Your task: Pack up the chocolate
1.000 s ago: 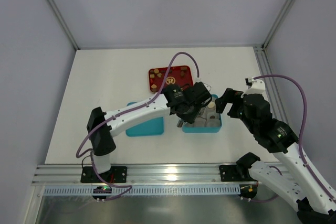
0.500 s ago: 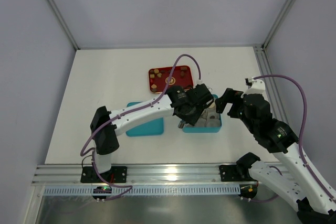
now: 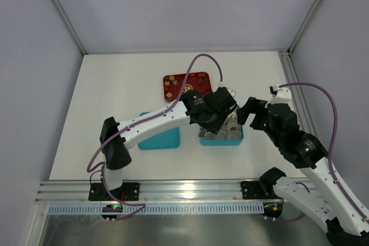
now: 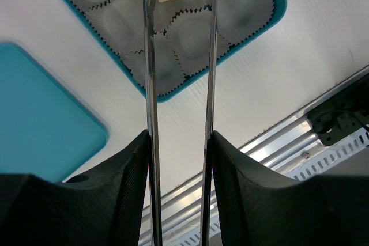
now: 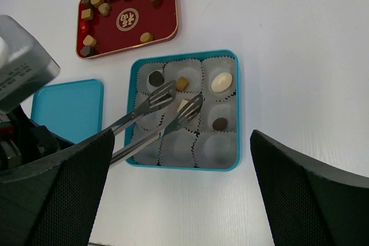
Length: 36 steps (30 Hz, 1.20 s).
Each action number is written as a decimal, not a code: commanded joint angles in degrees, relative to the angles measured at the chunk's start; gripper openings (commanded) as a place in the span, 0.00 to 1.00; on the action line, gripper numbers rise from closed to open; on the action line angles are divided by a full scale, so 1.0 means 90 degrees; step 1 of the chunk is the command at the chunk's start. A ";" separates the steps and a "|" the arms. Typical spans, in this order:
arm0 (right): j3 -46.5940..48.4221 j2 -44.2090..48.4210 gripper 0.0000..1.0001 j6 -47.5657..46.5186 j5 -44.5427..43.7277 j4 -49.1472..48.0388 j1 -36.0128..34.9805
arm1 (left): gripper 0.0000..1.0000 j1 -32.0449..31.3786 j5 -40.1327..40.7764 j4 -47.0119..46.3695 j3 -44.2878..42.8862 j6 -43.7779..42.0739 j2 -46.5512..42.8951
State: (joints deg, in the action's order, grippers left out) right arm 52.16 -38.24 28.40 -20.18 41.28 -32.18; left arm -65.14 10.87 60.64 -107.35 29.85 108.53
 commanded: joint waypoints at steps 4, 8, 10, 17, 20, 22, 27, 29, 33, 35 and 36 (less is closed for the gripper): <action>0.0064 0.0020 1.00 -0.0021 0.0016 -0.0162 0.0002 | 0.45 0.0158 0.0256 0.0234 -0.0894 -0.0064 -0.0262; 0.0054 0.0010 1.00 -0.0041 0.0094 -0.0163 -0.0008 | 0.44 0.0538 0.0364 0.0342 -0.1167 -0.0103 -0.0291; 0.0054 0.0001 1.00 -0.0060 0.0133 -0.0162 -0.0008 | 0.44 0.0812 0.0480 0.0332 -0.1372 -0.0181 -0.0272; -0.0024 -0.0078 1.00 -0.0050 0.0485 -0.0211 0.0002 | 0.44 0.1837 0.0870 0.0030 -0.1811 -0.0445 0.0225; 0.0024 -0.0116 1.00 -0.0060 0.0543 -0.0163 0.0002 | 0.43 0.2130 0.1028 -0.0077 -0.2065 -0.0659 0.0704; 0.0044 -0.0126 1.00 -0.0060 0.0602 -0.0162 -0.0008 | 0.43 0.2277 0.1135 -0.0214 -0.2154 -0.0796 0.1035; 0.0064 -0.0097 1.00 -0.0080 0.0563 -0.0085 0.0002 | 0.45 0.2511 0.0931 -0.0527 -0.2251 -0.0894 0.1505; 0.0054 -0.0097 1.00 -0.0080 0.0534 -0.0045 -0.0008 | 0.45 0.2570 0.0911 -0.0595 -0.2271 -0.0923 0.1700; -0.0024 -0.0058 1.00 -0.0060 0.0524 -0.0036 0.0002 | 0.45 0.2648 0.0755 -0.0810 -0.2242 -0.1002 0.1847; -0.0044 -0.0058 1.00 -0.0060 0.0514 -0.0026 0.0002 | 0.46 0.2648 0.0638 -0.0878 -0.2232 -0.1050 0.1925; -0.0053 -0.0058 1.00 -0.0060 0.0514 -0.0026 0.0002 | 0.46 0.2648 0.0599 -0.0927 -0.2242 -0.1051 0.1935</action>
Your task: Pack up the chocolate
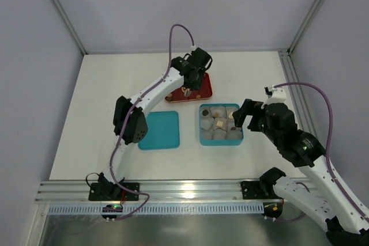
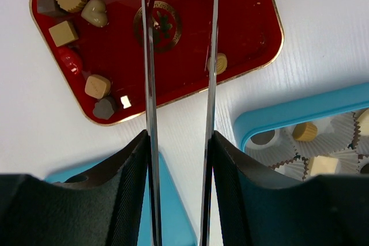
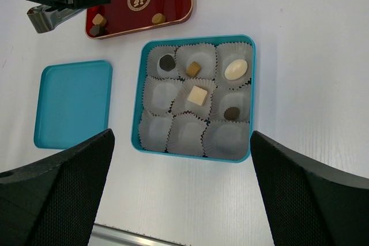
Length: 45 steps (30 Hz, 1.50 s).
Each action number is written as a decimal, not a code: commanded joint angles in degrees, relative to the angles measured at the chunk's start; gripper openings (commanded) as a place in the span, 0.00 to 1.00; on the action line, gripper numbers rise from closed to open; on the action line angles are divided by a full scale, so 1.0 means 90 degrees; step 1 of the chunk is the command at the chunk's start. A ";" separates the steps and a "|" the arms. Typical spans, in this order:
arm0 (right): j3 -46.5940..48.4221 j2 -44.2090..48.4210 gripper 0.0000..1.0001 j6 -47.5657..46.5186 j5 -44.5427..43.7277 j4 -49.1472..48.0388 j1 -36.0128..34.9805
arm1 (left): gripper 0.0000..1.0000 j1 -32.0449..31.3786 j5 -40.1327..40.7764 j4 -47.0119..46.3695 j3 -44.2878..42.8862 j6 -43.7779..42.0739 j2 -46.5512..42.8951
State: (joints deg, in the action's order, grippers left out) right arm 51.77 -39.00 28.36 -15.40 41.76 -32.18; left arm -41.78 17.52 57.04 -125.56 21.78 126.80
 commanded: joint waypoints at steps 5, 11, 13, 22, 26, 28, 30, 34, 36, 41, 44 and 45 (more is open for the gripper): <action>-0.0029 -0.0022 1.00 -0.0065 -0.0017 -0.0118 0.0002 | 0.46 0.0062 -0.0198 -0.0585 -0.0219 -0.0174 0.0051; -0.0068 -0.0051 1.00 -0.0085 -0.0027 -0.0128 0.0002 | 0.45 0.0062 -0.0276 -0.0692 -0.0229 -0.0174 0.0247; -0.0068 -0.0051 1.00 -0.0094 -0.0037 -0.0118 0.0002 | 0.45 0.0062 -0.0286 -0.0732 -0.0190 -0.0193 0.0315; -0.0098 -0.0012 1.00 -0.0114 -0.0076 -0.0099 0.0002 | 0.38 0.0062 -0.0413 -0.0761 -0.0112 -0.0076 0.0452; -0.0137 0.0017 1.00 -0.0104 -0.0076 -0.0108 0.0002 | 0.37 0.0062 -0.0423 -0.0771 0.0015 -0.0028 0.0306; -0.0176 0.0008 1.00 -0.0094 -0.0047 -0.0128 0.0002 | 0.36 0.0062 -0.0413 -0.0790 0.0083 -0.0037 0.0257; -0.0186 -0.0012 1.00 -0.0094 -0.0018 -0.0157 0.0002 | 0.35 0.0062 -0.0404 -0.0781 0.0103 -0.0047 0.0208; -0.0166 -0.0041 1.00 -0.0094 -0.0008 -0.0167 -0.0008 | 0.30 0.0062 -0.0364 -0.0732 0.0113 -0.0067 0.0159; -0.0147 -0.0041 1.00 -0.0104 -0.0027 -0.0157 0.0002 | 0.27 0.0062 -0.0345 -0.0722 0.0103 -0.0086 0.0072; -0.0137 -0.0061 1.00 -0.0104 -0.0047 -0.0167 0.0002 | 0.23 0.0052 -0.0287 -0.0673 0.0074 -0.0135 -0.0134; -0.0127 -0.0080 1.00 -0.0085 -0.0047 -0.0167 0.0002 | 0.23 0.0062 -0.0228 -0.0576 0.0006 -0.0193 -0.0251; -0.0127 -0.0071 1.00 -0.0085 -0.0047 -0.0167 0.0011 | 0.23 0.0062 -0.0228 -0.0547 -0.0033 -0.0203 -0.0271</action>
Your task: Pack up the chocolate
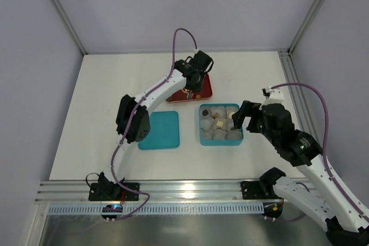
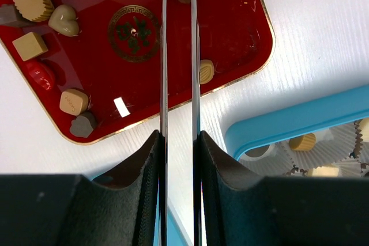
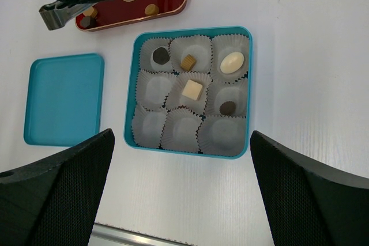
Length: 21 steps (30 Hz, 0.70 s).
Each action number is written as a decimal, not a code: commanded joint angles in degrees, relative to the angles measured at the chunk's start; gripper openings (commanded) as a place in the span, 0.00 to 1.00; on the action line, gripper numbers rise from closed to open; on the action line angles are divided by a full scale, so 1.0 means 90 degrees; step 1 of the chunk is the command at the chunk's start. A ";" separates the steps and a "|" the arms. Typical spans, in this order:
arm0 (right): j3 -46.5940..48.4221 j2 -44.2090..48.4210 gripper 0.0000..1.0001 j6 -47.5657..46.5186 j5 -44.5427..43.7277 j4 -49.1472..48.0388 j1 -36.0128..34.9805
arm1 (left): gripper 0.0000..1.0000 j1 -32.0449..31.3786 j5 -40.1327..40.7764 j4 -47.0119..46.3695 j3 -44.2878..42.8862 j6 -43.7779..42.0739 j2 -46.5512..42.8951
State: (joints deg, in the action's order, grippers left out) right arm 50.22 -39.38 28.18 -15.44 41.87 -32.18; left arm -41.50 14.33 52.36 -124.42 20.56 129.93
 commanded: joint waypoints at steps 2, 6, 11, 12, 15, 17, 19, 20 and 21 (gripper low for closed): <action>0.0045 -0.0039 1.00 -0.0065 -0.0032 -0.0208 0.0012 | 0.23 0.0031 0.0137 0.0051 -0.0189 -0.0096 -0.0677; 0.0026 -0.0068 1.00 -0.0055 -0.0013 -0.0228 0.0012 | 0.22 0.0030 0.0176 0.0217 -0.0209 -0.0136 -0.0764; -0.0013 -0.0107 1.00 -0.0026 -0.0003 -0.0296 0.0012 | 0.22 0.0031 0.0186 0.0364 -0.0102 -0.0145 -0.0891; -0.0023 -0.0107 1.00 -0.0036 0.0007 -0.0306 0.0002 | 0.22 0.0021 0.0185 0.0383 -0.0053 -0.0145 -0.0969; -0.0042 -0.0146 1.00 -0.0036 0.0007 -0.0335 0.0012 | 0.21 0.0011 0.0117 0.0403 0.0074 -0.0116 -0.1145; -0.0052 -0.0156 1.00 -0.0046 0.0017 -0.0374 0.0012 | 0.21 -0.0018 0.0107 0.0432 0.0201 -0.0116 -0.1243; -0.0052 -0.0176 1.00 -0.0036 0.0016 -0.0394 0.0012 | 0.21 -0.0067 0.0098 0.0452 0.0299 -0.0087 -0.1389; -0.0072 -0.0185 1.00 -0.0026 0.0026 -0.0404 0.0012 | 0.21 -0.0086 0.0088 0.0481 0.0338 -0.0077 -0.1438; -0.0081 -0.0195 1.00 -0.0036 0.0017 -0.0423 0.0002 | 0.22 -0.0135 0.0088 0.0491 0.0425 -0.0058 -0.1487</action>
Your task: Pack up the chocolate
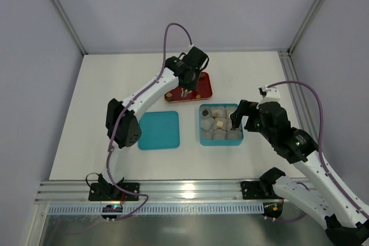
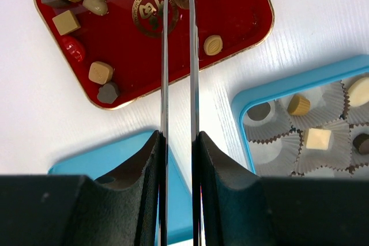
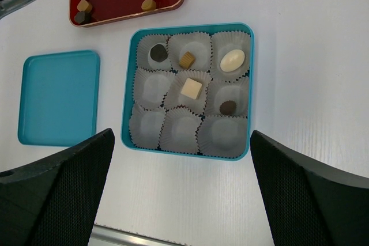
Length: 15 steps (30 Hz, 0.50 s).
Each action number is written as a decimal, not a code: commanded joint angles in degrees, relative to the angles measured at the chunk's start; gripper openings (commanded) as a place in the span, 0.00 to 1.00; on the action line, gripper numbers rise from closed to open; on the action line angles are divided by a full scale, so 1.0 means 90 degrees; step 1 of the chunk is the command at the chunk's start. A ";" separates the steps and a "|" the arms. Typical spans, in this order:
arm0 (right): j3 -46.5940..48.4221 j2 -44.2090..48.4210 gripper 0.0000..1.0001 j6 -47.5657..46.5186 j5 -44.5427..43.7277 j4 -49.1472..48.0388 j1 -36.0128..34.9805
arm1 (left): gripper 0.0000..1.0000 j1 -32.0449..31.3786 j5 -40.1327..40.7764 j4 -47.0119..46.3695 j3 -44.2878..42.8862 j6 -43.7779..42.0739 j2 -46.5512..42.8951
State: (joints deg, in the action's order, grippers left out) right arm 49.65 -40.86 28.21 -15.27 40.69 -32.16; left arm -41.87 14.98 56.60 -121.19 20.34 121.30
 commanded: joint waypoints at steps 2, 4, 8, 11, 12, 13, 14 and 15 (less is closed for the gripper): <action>-0.0028 -0.0040 1.00 -0.0038 -0.0003 -0.0341 0.0009 | 0.21 -0.0143 0.0015 0.0010 0.0183 -0.0004 -0.0713; -0.0048 -0.0069 1.00 -0.0038 0.0007 -0.0360 0.0009 | 0.21 -0.0231 0.0025 0.0020 0.0339 0.0035 -0.0898; -0.0057 -0.0118 1.00 -0.0029 0.0017 -0.0419 0.0009 | 0.21 -0.0455 0.0015 -0.0048 0.0710 0.0240 -0.1270; -0.0048 -0.0137 1.00 -0.0038 0.0007 -0.0478 0.0019 | 0.21 -0.0660 0.0054 -0.0068 0.0935 0.0367 -0.1542; -0.0038 -0.0147 1.00 -0.0038 0.0007 -0.0487 0.0029 | 0.21 -0.0767 0.0083 -0.0058 0.0994 0.0406 -0.1602; -0.0028 -0.0157 1.00 -0.0038 0.0017 -0.0497 0.0038 | 0.21 -0.0816 0.0093 -0.0049 0.1043 0.0435 -0.1651; -0.0028 -0.0157 1.00 -0.0048 0.0017 -0.0507 0.0038 | 0.22 -0.0875 0.0112 -0.0039 0.1150 0.0474 -0.1777; -0.0028 -0.0157 1.00 -0.0048 0.0017 -0.0517 0.0038 | 0.22 -0.1001 0.0122 -0.0058 0.1199 0.0542 -0.1836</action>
State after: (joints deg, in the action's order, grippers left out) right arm 48.95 -42.24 28.21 -15.20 38.76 -32.08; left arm -49.01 15.00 57.06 -111.42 23.05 109.34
